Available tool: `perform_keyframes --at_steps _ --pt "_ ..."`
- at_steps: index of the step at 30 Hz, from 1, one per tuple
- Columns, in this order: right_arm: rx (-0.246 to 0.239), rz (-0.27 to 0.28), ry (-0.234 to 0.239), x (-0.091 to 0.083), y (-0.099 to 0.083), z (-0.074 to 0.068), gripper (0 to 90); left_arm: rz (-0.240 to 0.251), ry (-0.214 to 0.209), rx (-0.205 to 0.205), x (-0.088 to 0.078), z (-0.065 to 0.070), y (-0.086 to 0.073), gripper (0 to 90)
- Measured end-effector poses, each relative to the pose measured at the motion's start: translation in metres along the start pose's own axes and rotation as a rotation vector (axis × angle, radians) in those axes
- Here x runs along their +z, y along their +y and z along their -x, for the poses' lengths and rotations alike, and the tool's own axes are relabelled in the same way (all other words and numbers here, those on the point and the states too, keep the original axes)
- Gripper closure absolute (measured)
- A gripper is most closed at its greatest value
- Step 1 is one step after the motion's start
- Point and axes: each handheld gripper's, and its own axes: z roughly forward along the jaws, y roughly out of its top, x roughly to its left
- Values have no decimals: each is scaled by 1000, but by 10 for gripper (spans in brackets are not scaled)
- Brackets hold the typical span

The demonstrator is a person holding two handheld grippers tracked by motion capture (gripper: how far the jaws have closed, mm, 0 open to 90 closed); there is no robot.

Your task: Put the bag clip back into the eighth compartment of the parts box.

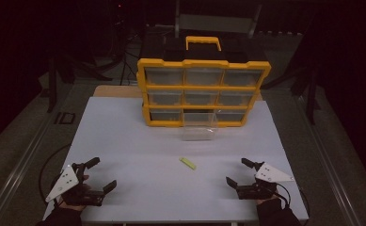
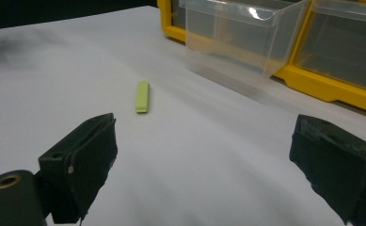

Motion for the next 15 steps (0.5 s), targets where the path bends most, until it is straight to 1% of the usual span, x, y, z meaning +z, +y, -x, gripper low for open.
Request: perform_keyframes --at_steps 1,2,4,9,10,11,13,15 --pt "2 0 2 0 0 0 79 0 0 0 0 0 0 3" --pt "5 -2 5 1 1 0 79 14 12 -16 -1 -1 0 3" --pt "6 -7 2 2 1 0 79 22 12 -20 -2 -1 1 3" --pt "12 -15 -10 -1 0 1 79 11 17 -9 -1 0 1 3" --pt "23 -16 -2 -2 -1 2 79 3 29 -6 0 0 1 3" --pt "24 -17 -3 -2 -1 2 76 3 29 -6 0 0 1 3" --pt "25 -24 7 -2 -2 2 75 0 47 -13 -1 -1 0 3" --pt "27 -25 7 -2 -2 3 75 1 51 -16 -1 -2 0 3"
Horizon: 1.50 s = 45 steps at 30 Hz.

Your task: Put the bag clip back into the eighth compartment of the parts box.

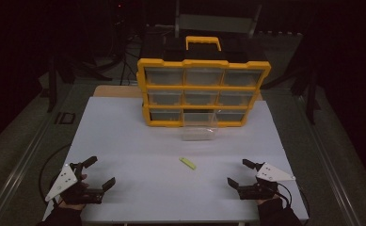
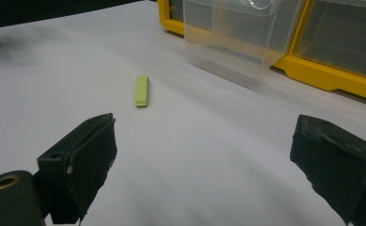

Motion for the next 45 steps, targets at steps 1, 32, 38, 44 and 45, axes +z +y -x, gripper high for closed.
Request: perform_keyframes --at_steps 1,32,38,44,45 --pt "2 -3 14 1 -1 0 75 5 3 -5 -1 -1 0 3" --pt "52 -62 48 -2 23 -5 76 20 -25 -32 -2 -2 -1 3" --pt "31 -75 28 -4 39 -4 76 17 -28 -25 -2 -1 0 3" --pt "-15 -76 16 -5 52 -4 76 17 -36 -26 -2 -1 0 3" --pt "-23 -75 14 -5 54 -5 76 18 -37 -25 -2 -1 0 3"
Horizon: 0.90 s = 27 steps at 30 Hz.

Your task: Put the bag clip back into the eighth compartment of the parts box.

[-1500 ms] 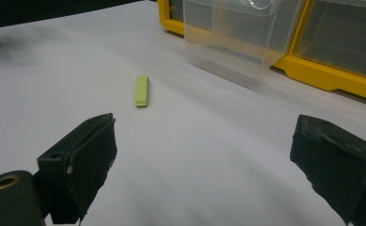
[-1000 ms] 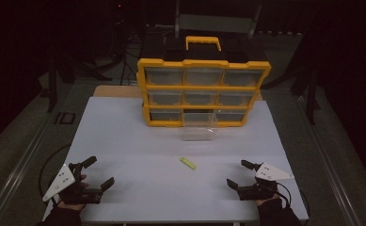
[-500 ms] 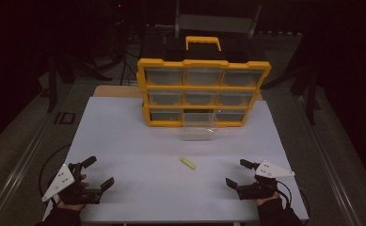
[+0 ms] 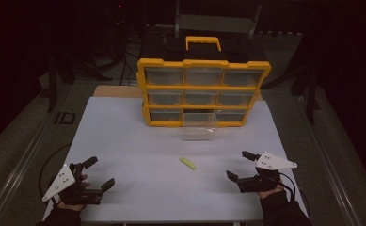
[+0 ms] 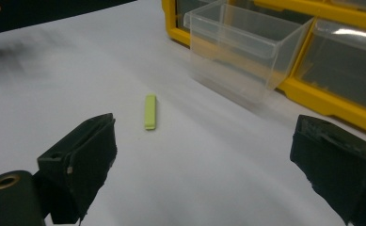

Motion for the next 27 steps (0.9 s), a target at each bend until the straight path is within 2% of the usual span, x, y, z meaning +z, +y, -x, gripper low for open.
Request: perform_keyframes --at_steps 5,6,9,11,15,27 --pt "-12 -15 21 3 6 -1 75 2 0 -3 -1 0 0 3" --pt "-14 -22 39 5 9 -1 75 3 -1 -1 -1 0 0 3" --pt "-20 -16 54 7 14 -2 75 3 -2 1 -1 0 0 3" --pt "-41 -27 46 9 18 -4 75 4 -3 0 -1 0 0 3" --pt "-39 -16 54 14 25 -4 76 6 -3 -1 -1 0 1 3" --pt "-79 -37 68 33 47 -7 77 10 -7 -4 -1 0 1 3"
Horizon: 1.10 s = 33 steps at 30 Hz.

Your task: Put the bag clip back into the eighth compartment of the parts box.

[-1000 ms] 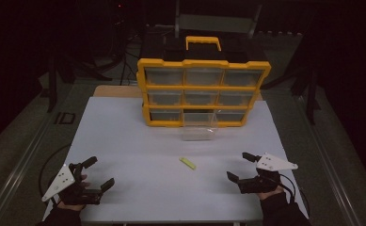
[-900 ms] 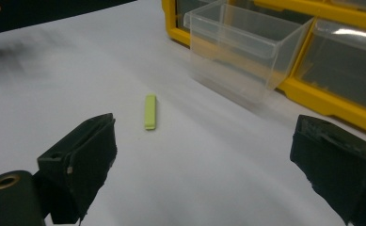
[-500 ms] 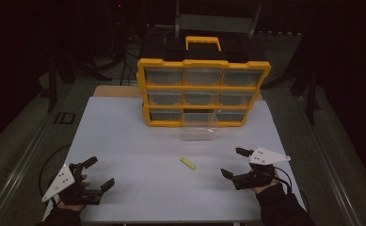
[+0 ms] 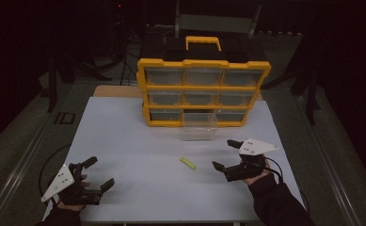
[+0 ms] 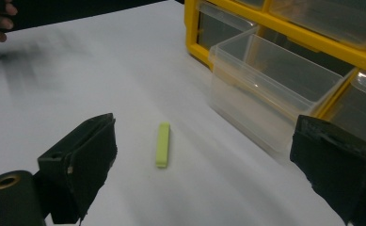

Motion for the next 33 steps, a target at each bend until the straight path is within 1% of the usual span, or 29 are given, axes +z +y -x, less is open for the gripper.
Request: perform_keyframes --at_steps 3,10,17,22,23,25,26,27,33 --pt "-2 -3 13 5 4 -1 77 -4 0 3 0 0 0 3" --pt "-13 -10 22 14 10 -4 77 1 -5 -4 0 0 0 3" --pt "-18 -35 37 29 17 -10 78 2 -6 -2 0 0 0 3" --pt "-16 -44 43 37 19 -11 82 -3 -9 1 1 0 0 3" --pt "-15 -51 51 43 20 -12 82 -5 -8 3 1 1 0 3" --pt "-13 -53 60 47 21 -12 82 -5 -8 5 1 1 0 3" --pt "-13 -53 60 47 21 -12 82 -5 -8 5 1 1 0 3" --pt "-18 -62 66 53 21 -14 82 -4 -9 4 1 1 0 3" --pt "-13 -81 76 67 19 -18 95 -8 -10 11 1 1 0 3"
